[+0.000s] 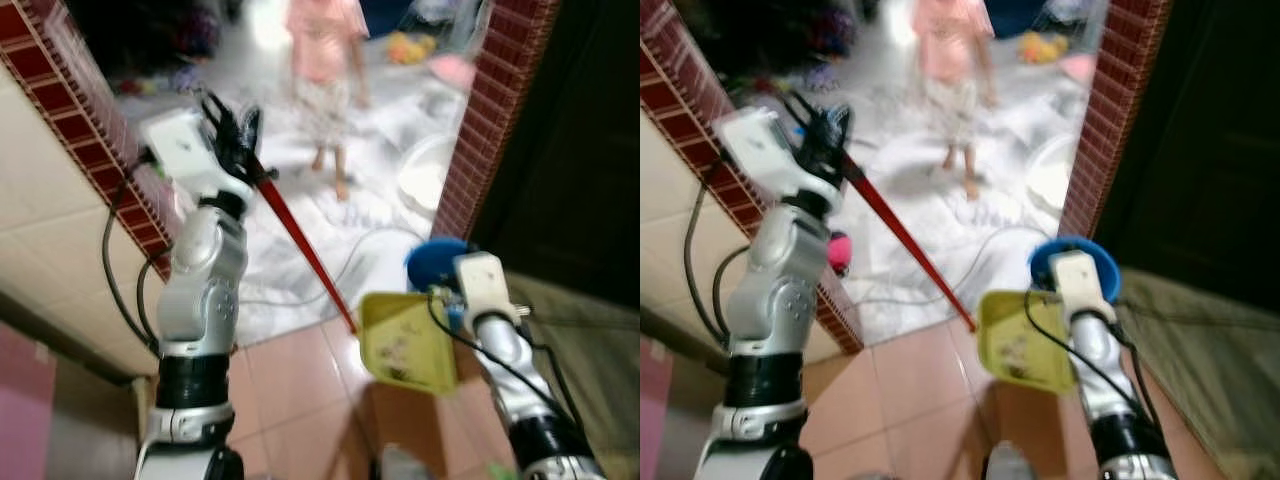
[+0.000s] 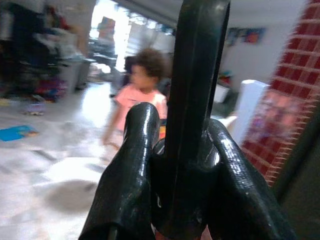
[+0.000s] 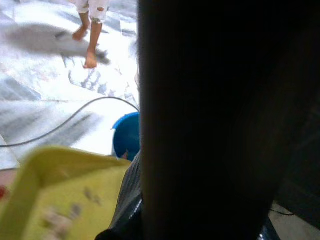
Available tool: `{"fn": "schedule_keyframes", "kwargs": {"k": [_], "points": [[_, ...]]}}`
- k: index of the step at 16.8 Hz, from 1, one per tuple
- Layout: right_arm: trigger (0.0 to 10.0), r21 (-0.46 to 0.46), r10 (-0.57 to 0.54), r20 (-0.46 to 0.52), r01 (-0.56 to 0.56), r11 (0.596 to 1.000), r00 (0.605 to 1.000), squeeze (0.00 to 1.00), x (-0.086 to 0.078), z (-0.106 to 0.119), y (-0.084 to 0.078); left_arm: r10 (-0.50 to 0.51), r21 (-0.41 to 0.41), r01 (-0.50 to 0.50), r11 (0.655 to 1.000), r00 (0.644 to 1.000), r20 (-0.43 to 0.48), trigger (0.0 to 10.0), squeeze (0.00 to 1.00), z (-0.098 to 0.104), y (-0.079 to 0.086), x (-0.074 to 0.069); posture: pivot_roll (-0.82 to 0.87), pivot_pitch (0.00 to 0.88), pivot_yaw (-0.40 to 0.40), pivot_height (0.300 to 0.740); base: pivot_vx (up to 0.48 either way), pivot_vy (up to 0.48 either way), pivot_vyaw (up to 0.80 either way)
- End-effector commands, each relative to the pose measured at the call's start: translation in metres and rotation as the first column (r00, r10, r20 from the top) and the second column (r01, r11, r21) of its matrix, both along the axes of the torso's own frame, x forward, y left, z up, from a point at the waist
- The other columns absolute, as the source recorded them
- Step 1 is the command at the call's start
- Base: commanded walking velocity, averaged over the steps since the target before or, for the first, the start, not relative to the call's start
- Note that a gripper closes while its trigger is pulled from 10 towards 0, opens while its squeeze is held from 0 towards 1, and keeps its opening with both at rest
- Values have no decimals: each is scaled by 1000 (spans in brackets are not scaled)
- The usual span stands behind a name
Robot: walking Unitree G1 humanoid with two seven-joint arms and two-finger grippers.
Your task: Sweep floor
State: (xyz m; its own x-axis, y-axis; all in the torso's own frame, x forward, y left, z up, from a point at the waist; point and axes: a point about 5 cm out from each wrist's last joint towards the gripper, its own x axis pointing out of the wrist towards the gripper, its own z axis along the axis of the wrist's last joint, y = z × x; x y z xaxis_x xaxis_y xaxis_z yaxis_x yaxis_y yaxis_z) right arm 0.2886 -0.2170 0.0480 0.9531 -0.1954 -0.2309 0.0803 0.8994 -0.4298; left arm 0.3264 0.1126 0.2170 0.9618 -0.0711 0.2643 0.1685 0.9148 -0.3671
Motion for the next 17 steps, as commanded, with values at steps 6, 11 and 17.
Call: {"fn": "schedule_keyframes", "kwargs": {"k": [6,11,17], "points": [[10000,10,63,62,-64,998,996,0,11,11,18,17,-8,-16,1000,991,133,10000,0,29,-1,5,-40,0,74,740,474,0,0],[10000,18,67,59,-68,998,996,0,10,9,20,29,12,-31,999,990,138,10000,0,27,-5,5,-40,0,80,740,461,0,0],[10000,27,77,58,-78,997,995,0,10,7,24,24,19,-27,999,991,133,10000,0,26,-9,5,-37,0,81,740,431,0,0]]}}
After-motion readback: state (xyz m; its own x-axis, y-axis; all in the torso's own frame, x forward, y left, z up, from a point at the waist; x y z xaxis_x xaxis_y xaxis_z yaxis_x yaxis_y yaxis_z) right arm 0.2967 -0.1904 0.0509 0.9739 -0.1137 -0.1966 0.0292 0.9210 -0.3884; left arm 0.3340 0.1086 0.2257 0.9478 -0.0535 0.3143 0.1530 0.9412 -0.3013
